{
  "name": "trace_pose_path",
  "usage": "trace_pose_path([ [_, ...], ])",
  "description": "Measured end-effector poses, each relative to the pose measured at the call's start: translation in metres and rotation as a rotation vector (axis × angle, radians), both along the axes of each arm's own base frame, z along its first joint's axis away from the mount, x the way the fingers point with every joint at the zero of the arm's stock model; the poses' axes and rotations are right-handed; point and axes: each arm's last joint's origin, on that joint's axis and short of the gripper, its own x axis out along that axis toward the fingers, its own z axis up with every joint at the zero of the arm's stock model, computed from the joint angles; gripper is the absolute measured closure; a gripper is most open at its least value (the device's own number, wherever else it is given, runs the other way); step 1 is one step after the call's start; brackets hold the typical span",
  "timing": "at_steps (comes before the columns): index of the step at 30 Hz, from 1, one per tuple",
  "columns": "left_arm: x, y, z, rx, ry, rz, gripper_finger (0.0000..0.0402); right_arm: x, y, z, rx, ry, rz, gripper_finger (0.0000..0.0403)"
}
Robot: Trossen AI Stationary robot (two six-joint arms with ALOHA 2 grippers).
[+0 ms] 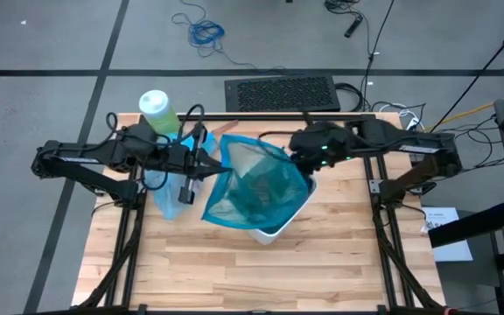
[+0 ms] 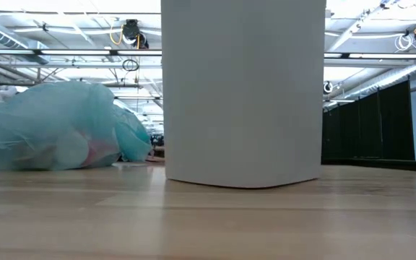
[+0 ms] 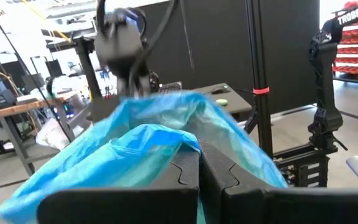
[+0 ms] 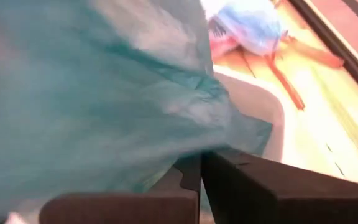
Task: Place trash/remove bag and relplace
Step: Insert the plastic bag in the white trash bin
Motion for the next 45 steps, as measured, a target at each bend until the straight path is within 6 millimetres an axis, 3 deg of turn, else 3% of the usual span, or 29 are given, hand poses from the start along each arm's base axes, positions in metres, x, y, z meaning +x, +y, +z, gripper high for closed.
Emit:
trace_pose_path([
  [5,0.011,-0.001,-0.006,0.000,0.016,0.000,0.0402,-0.025,0.001,0.015,0.001,-0.042,-0.015,0.0403],
  [11,0.033,-0.002,-0.017,0.000,0.029,0.000,0.0401,-0.055,0.005,0.029,-0.178,-0.070,-0.076,0.0403],
  [20,0.064,0.004,-0.027,-0.021,-0.034,0.043,0.0402,-0.070,0.033,0.059,-0.272,-0.244,0.009,0.0403],
  [27,0.069,0.017,-0.042,-0.059,0.060,0.145,0.0402,-0.054,0.047,0.062,-0.314,-0.258,0.072,0.0403],
  [32,0.065,0.019,-0.047,-0.055,0.133,0.201,0.0402,-0.024,0.044,0.044,-0.354,-0.163,0.061,0.0403],
  [40,0.063,0.014,-0.053,-0.067,0.204,0.204,0.0402,0.011,0.007,0.008,-0.368,0.082,-0.068,0.0403],
  [45,0.061,0.011,-0.058,-0.060,0.262,0.184,0.0402,0.013,-0.014,0.000,-0.359,0.133,-0.138,0.0403],
])
